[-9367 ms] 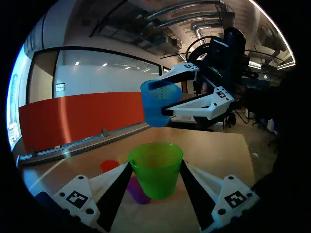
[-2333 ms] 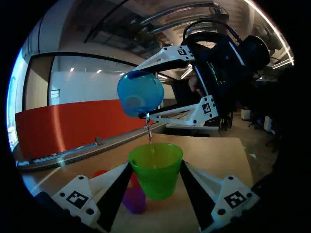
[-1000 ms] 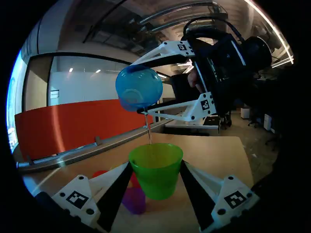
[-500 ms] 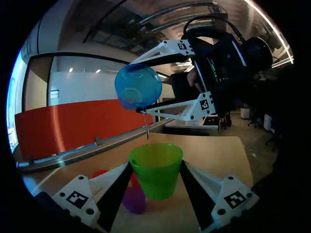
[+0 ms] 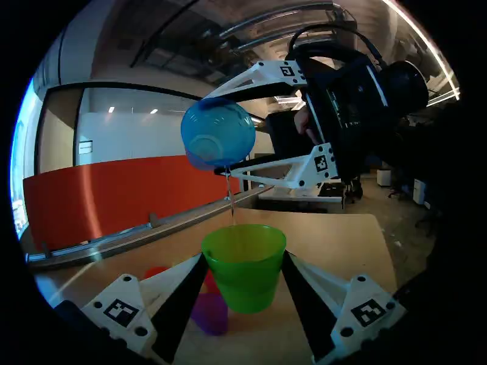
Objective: Pour water
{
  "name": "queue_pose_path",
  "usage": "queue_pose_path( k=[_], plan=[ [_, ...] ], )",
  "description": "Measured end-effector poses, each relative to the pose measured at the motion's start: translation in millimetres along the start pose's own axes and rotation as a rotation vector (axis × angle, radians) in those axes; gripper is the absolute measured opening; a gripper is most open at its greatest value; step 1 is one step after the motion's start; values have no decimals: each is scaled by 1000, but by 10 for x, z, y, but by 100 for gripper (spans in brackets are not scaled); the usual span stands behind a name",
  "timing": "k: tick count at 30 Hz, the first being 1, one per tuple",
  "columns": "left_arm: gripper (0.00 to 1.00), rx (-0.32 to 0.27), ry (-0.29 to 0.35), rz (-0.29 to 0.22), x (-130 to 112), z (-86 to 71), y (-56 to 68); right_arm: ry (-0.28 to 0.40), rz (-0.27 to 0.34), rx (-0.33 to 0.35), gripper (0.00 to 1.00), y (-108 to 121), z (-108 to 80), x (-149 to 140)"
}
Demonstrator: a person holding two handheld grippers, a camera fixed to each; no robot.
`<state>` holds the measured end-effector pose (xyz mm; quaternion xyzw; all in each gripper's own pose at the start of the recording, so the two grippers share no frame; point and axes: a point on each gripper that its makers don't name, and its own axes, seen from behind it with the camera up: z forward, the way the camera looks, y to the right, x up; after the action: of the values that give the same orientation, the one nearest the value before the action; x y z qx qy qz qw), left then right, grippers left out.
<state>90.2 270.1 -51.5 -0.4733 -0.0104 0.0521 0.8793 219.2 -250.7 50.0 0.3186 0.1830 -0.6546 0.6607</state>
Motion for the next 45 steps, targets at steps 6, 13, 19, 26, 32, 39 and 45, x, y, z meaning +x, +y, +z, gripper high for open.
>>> queue_pose_path(
  k=[6, 13, 19, 26, 32, 39, 45],
  plan=[
    [84, -2, -2, 2, -4, 4, 8, 1, -10, 3, 91, -11, 3, 5],
    [84, -3, -2, -1, -18, 11, -4, 5, -22, 7, 91, -24, 14, 19],
    [84, -2, -4, 0, -30, 9, -16, 7, -33, 10, 91, -36, 11, 32],
    [84, -3, -4, 1, -22, 21, -11, 2, -47, 16, 91, -62, -13, 45],
    [84, -4, -3, 0, -24, 28, -8, -1, -61, 14, 91, -75, -37, 49],
    [84, -3, -2, 0, -23, 37, -17, -2, -82, 13, 91, -80, -76, 78],
    [84, -3, -2, -1, -27, 38, -17, -1, -95, 16, 91, -102, -100, 124]
  ],
)
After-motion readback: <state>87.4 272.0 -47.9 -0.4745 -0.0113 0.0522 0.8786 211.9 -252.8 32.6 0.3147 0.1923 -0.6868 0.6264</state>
